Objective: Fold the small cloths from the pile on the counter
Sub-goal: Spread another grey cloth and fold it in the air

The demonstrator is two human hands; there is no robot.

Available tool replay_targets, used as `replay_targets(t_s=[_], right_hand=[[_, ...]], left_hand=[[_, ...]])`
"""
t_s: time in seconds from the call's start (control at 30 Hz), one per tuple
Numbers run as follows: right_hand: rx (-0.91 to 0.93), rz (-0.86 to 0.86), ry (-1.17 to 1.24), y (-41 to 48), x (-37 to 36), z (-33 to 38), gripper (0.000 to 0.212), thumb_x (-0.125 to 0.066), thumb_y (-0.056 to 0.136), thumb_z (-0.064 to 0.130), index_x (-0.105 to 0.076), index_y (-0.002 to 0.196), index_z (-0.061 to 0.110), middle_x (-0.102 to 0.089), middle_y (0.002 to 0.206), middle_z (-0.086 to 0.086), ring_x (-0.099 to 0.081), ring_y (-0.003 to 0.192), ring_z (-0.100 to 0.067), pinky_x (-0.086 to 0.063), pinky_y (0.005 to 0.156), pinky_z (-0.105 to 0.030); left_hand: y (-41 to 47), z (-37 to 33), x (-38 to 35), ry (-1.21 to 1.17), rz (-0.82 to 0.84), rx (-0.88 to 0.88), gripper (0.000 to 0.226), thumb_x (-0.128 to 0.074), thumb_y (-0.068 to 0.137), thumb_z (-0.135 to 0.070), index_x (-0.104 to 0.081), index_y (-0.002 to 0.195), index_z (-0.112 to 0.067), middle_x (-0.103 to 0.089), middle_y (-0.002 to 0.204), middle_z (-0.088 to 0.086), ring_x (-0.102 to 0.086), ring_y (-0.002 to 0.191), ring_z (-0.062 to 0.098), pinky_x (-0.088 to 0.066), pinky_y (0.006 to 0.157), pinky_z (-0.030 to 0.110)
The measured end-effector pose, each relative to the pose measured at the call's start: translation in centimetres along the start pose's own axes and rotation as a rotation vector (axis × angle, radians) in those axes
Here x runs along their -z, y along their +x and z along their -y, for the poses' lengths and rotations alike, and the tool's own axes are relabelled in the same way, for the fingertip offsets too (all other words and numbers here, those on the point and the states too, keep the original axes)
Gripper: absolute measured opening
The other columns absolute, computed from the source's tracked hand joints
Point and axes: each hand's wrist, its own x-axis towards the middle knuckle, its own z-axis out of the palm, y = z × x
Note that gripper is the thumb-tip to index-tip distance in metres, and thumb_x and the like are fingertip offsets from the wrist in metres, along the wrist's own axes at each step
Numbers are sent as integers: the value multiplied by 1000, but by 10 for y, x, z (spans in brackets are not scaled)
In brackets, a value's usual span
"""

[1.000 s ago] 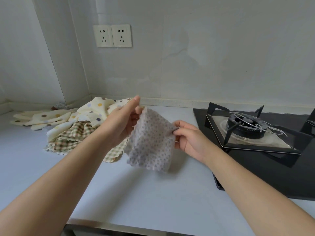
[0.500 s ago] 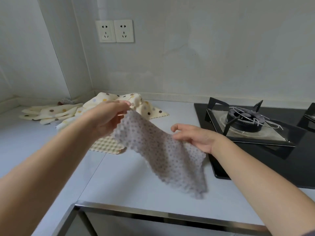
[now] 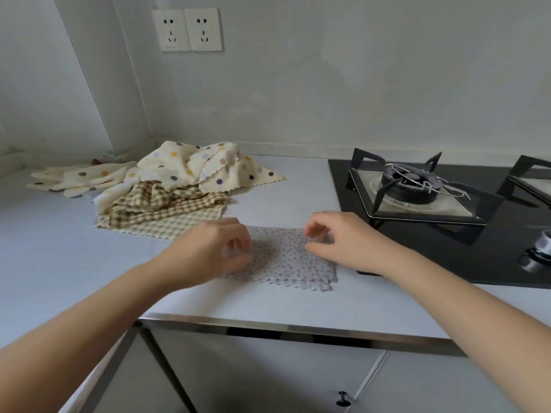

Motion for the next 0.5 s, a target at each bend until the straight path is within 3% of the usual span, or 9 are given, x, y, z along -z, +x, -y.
replay_targets(t_s=[0.1,0.2,0.33,0.43,0.5], right_hand=[[21,101,-99,-24,-3,3,25,-71,81,41,-61,102,29,-62,103,15,-58,95,-2,-46,88,-19],[58,108,-266,-33,-7,10,35,-65,84,47,-61,112,27,-59,113,16,-55,102,-3,-45,93,-24],[97,63,-407,-35,-7,19,27,-55,91,30,-59,117,25,-64,119,10,-60,103,-14,-50,87,-32],[72,81,-500,-32,-10,18,24,-45,92,12,-58,112,18,-68,105,-1,-59,85,-22,-51,76,-35],[56,70,-524,-31,-11,17,20,-42,94,11,-59,103,16,-67,95,-5,-59,80,-24,-52,73,-38]], left_hand=[[-6,-10,-13,16,82,-31,37,-52,81,-60,-63,92,-27,-55,88,-15,-56,73,6,-48,61,26],[-7,-13,-22,137,20,-70,41,-43,85,-56,-67,90,-23,-59,86,-10,-58,70,12,-50,55,32],[-3,-13,-20,118,23,-88,42,-38,88,-49,-69,85,-21,-61,82,-7,-58,68,13,-48,54,32],[-5,-7,-18,59,45,-46,31,-47,90,-37,-70,90,-18,-62,87,-5,-60,72,15,-50,62,36],[-8,-5,-19,71,61,-23,21,-54,84,-27,-70,94,-16,-62,88,-3,-59,73,17,-51,63,37]])
